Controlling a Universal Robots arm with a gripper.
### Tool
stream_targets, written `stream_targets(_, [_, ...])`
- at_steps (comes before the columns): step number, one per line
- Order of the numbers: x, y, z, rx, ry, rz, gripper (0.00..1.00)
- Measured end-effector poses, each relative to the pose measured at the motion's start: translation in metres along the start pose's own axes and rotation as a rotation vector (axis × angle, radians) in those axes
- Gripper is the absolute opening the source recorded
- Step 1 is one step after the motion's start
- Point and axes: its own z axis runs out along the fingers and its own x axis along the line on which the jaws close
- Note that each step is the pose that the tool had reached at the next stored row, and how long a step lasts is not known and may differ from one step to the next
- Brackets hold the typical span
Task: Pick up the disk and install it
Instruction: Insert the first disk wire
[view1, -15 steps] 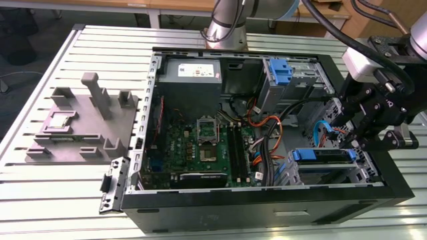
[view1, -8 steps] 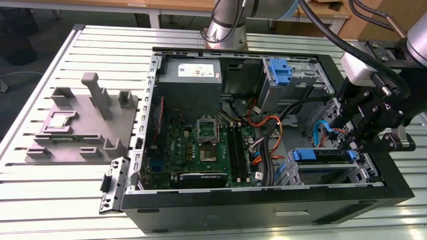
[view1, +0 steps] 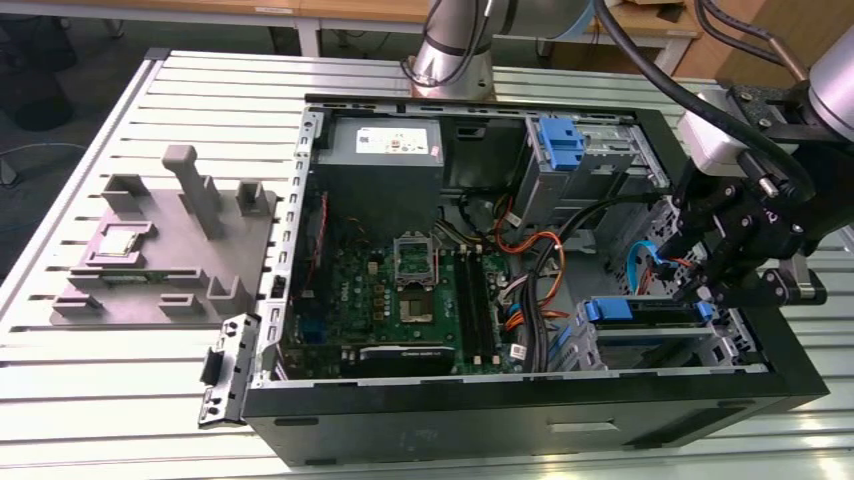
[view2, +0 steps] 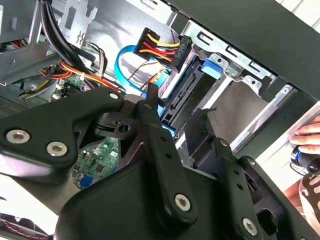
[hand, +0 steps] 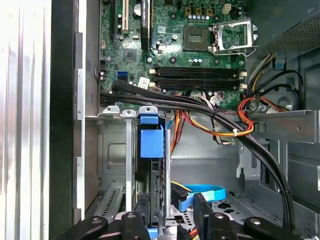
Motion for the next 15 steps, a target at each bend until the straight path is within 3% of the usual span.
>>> stream_targets(15, [0.0012,0.0020,0.0011,0.0000,0.0005,0.000,0.49])
